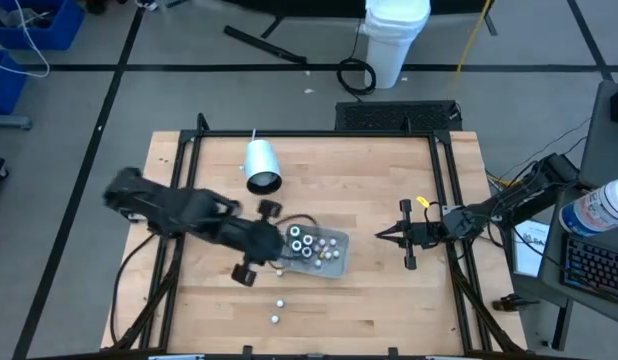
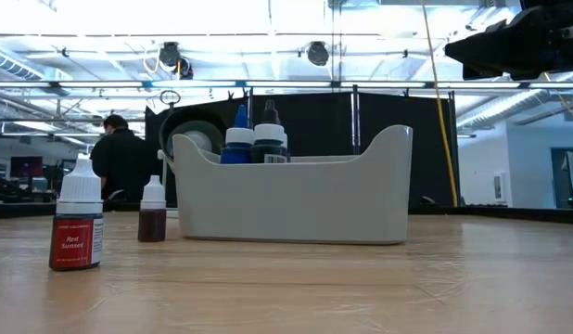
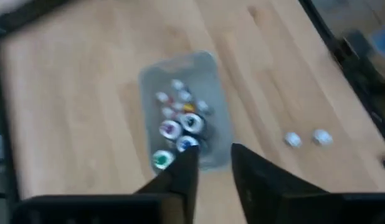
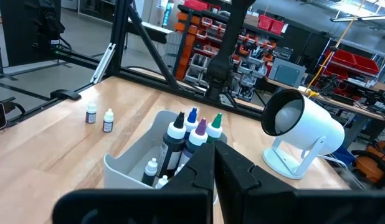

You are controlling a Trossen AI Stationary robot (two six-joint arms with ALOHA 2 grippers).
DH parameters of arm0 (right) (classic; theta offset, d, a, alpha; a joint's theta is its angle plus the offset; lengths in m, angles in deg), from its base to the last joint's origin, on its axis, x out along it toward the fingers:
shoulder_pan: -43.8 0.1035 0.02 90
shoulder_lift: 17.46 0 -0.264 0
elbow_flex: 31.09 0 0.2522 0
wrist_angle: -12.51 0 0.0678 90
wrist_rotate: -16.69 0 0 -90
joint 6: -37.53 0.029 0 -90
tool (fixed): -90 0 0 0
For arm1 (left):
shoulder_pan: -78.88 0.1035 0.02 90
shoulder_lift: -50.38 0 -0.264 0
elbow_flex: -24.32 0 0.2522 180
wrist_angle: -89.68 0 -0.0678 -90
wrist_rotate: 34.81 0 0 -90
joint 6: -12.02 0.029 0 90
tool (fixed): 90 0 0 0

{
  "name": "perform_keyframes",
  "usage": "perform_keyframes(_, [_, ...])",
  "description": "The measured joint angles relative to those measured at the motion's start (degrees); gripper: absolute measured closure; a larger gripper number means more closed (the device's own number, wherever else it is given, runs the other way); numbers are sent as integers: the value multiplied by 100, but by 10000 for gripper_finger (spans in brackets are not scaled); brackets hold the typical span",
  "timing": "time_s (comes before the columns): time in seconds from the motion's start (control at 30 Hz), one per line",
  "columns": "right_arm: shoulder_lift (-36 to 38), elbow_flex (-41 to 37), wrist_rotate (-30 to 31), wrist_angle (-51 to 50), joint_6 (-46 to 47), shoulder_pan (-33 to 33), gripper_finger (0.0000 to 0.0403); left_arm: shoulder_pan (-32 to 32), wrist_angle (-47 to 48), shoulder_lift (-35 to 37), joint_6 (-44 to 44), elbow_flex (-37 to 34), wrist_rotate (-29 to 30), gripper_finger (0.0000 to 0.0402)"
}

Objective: Pick & Place food coloring
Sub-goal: Put the red food coloring bottle into the gray bin

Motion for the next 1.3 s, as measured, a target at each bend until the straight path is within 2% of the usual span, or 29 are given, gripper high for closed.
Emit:
perform_keyframes(0.1, [0, 0, 0, -4, -2, -2, 403, -239, -1126, 797, -116, -1221, 457, 348])
perform_keyframes(0.2, [0, 0, 0, -4, 2, -2, 403, -475, -2314, 1559, 98, -2661, 365, 392])
perform_keyframes(0.43, [0, 0, 1, -6, -92, -7, 403, -525, -4924, 2822, -309, -5561, 630, 396])
perform_keyframes(0.5, [0, 0, 2, -6, -149, -7, 403, -554, -5934, 2969, -158, -6291, 597, 396])
perform_keyframes(0.63, [0, 0, 11, -17, -166, -7, 403, -585, -7929, 3034, 465, -7419, 891, 396])
perform_keyframes(0.77, [-2, 0, 20, -50, -328, -7, 403, -561, -9283, 3002, 533, -8195, 855, 395])
perform_keyframes(0.83, [-2, 0, 22, -50, -350, -7, 403, -583, -9617, 2993, 466, -8516, 860, 394])
perform_keyframes(1.03, [-2, 0, 24, -50, -297, -7, 403, -591, -9875, 2988, 165, -9025, 901, 394])
perform_keyframes(1.3, [-2, 0, 26, -47, -337, -7, 403, -691, -9874, 2988, 144, -9096, 895, 393])
